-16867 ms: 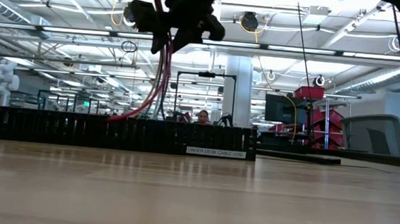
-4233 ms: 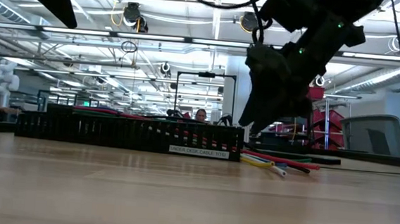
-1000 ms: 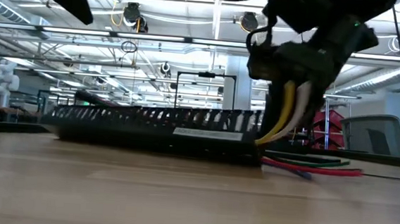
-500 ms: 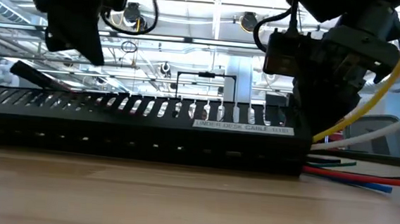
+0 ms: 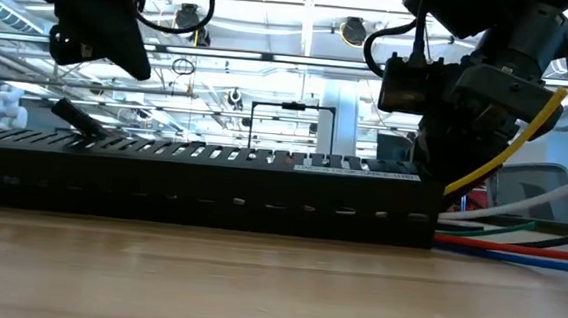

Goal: Ziptie cables
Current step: Put the ziptied cables in the black cable duct

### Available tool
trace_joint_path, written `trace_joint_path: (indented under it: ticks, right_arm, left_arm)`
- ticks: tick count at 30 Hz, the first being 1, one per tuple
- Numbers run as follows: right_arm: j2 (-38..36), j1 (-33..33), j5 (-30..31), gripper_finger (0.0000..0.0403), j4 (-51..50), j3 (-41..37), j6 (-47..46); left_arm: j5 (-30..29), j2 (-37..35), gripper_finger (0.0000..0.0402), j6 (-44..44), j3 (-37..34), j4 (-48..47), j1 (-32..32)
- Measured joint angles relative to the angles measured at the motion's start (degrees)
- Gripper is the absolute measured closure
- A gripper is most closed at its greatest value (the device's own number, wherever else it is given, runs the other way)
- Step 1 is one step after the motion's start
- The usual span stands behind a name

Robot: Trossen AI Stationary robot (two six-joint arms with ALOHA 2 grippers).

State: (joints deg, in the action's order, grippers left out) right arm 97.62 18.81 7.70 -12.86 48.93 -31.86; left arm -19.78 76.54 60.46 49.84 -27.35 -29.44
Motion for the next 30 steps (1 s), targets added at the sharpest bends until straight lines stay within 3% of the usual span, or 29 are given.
trace_joint_path:
  ticks: [5,19,30]
  right_arm:
    - [0.07,0.00,0.10,0.0383,1.35,-0.02,0.42]
    - [0.20,0.04,1.55,0.0263,1.62,-0.13,2.95]
    - [0.13,0.04,1.53,0.0230,1.66,-0.04,4.61]
  left_arm:
    - [-0.08,3.06,0.0401,0.76,0.00,0.64,-1.26]
    - [2.03,16.43,0.0401,4.54,0.00,18.75,-4.46]
    - [0.96,14.56,0.0401,2.32,0.00,18.95,-4.98]
